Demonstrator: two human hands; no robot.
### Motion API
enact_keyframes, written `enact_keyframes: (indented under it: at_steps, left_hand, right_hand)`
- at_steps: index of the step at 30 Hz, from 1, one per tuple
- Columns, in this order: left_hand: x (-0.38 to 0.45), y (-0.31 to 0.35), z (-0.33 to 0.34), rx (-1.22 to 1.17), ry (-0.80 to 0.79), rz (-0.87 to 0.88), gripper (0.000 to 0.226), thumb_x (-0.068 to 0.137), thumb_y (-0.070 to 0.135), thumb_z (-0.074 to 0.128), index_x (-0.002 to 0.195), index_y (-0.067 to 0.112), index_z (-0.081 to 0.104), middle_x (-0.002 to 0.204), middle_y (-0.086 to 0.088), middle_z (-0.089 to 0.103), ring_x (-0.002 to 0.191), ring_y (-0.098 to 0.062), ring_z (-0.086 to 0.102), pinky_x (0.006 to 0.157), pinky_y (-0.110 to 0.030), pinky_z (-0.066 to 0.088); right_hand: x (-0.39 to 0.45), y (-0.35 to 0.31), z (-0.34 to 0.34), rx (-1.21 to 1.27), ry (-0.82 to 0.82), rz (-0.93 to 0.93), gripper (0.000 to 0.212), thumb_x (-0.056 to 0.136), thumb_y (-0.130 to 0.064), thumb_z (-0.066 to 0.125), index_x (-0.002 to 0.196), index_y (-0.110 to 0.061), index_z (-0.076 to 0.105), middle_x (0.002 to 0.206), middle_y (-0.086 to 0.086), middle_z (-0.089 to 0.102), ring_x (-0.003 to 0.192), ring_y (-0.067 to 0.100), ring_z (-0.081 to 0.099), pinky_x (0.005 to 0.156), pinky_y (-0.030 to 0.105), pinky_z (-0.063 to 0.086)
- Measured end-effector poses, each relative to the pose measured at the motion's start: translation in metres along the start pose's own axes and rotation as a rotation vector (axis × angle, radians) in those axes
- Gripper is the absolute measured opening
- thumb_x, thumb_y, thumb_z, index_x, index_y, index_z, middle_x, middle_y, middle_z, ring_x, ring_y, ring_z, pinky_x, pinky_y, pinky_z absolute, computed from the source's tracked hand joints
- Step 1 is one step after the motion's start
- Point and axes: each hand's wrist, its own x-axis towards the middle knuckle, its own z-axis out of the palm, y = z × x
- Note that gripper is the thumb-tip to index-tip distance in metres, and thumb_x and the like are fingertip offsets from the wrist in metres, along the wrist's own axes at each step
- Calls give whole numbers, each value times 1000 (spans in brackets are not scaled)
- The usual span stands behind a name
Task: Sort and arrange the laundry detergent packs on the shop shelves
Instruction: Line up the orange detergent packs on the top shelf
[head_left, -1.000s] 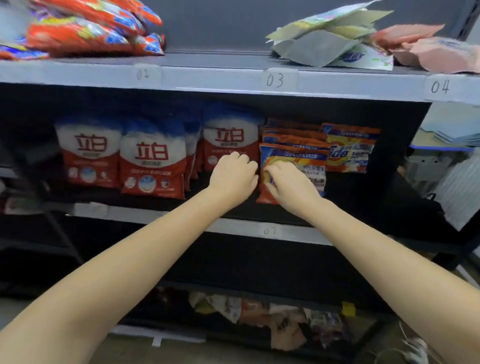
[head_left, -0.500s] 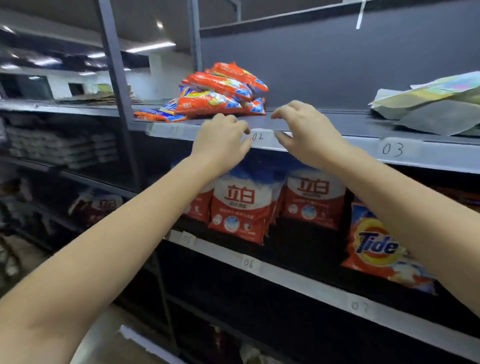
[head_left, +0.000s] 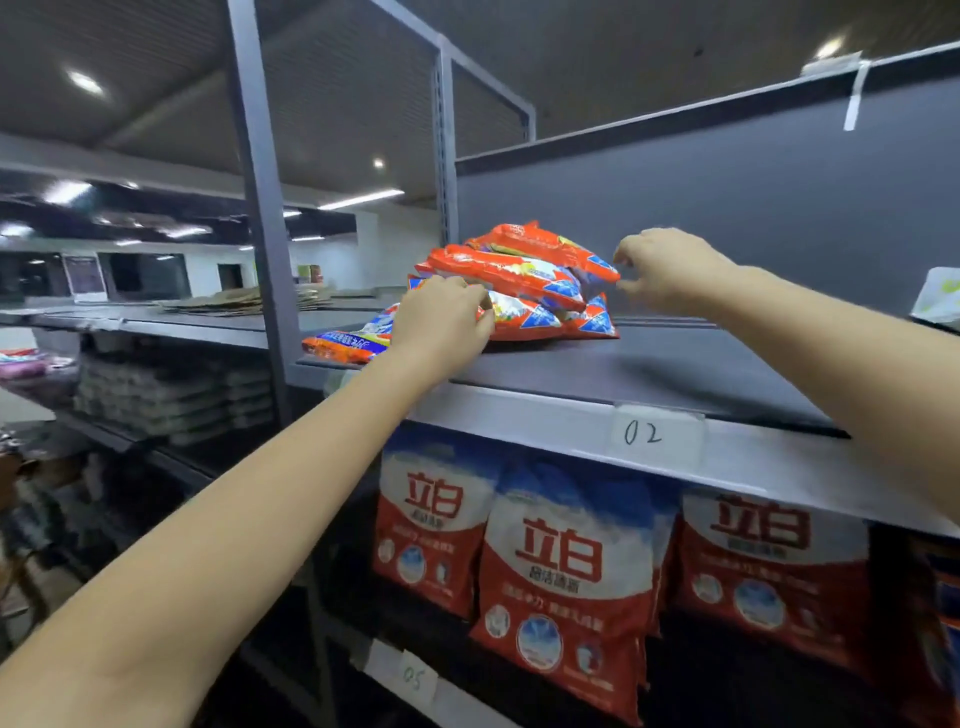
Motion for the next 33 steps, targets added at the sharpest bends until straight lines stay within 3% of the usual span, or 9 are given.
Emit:
enact_keyframes:
  at_steps: [2, 5, 10, 14, 17, 25, 29, 33]
  left_hand:
    - [30, -6, 9, -22, 35, 10, 32, 96, 30, 42, 117, 16, 64, 119, -8, 62, 111, -29, 51, 87, -39, 42]
    - [72, -15, 20, -30, 81, 13, 34, 97, 29, 40, 117, 14, 63, 116, -8, 62, 109, -30, 51, 86, -39, 43]
    - [133, -28, 33, -88, 119, 10, 33, 97, 32, 42, 120, 18, 61, 121, -7, 59, 115, -27, 50, 91, -40, 42]
    - [173, -32, 54, -211, -48, 105, 47, 90, 42, 55, 133, 23, 50, 136, -4, 50, 126, -23, 45, 101, -42, 41]
    - [189, -38, 71, -388, -146, 120, 53, 89, 44, 57, 137, 27, 43, 139, -2, 48, 124, -22, 48, 97, -36, 40]
    - [186, -43, 80, -449, 22, 196, 41, 93, 43, 53, 131, 27, 51, 131, 0, 56, 118, -22, 53, 95, -36, 42]
    - [181, -46, 78, -505, 49, 207, 39, 95, 44, 51, 130, 27, 51, 130, 0, 57, 116, -23, 54, 93, -38, 44]
    - [172, -47, 73, -591, 113, 256, 38, 96, 46, 47, 130, 28, 50, 129, 0, 58, 116, -23, 54, 91, -37, 44]
  right_hand:
    - [31, 8, 4, -30, -17, 28, 49, 88, -40, 58, 119, -3, 56, 117, 17, 59, 108, 34, 54, 85, 36, 46]
    - [70, 16, 14, -90, -22, 62, 37, 89, -24, 56, 119, -4, 57, 117, 16, 62, 107, 34, 55, 85, 37, 49]
    - [114, 24, 35, -131, -56, 117, 40, 89, -25, 57, 122, -4, 55, 118, 14, 62, 109, 33, 55, 84, 35, 48]
    - [139, 26, 56, -155, -106, 144, 52, 87, -26, 61, 132, -6, 45, 127, 15, 55, 115, 31, 52, 89, 35, 46]
    - [155, 26, 70, -77, -150, 162, 61, 84, -32, 67, 133, -7, 43, 130, 14, 51, 117, 30, 51, 94, 37, 46]
    - [168, 6, 94, 70, -99, 232, 56, 84, -27, 69, 130, -10, 41, 129, 9, 56, 117, 28, 53, 94, 38, 43]
    - [157, 0, 89, 94, 1, 281, 44, 86, -26, 67, 123, -10, 48, 124, 9, 60, 112, 28, 56, 85, 30, 41]
    - [136, -1, 64, 19, -19, 312, 31, 82, -19, 71, 105, -13, 51, 110, 12, 64, 100, 28, 58, 77, 30, 41]
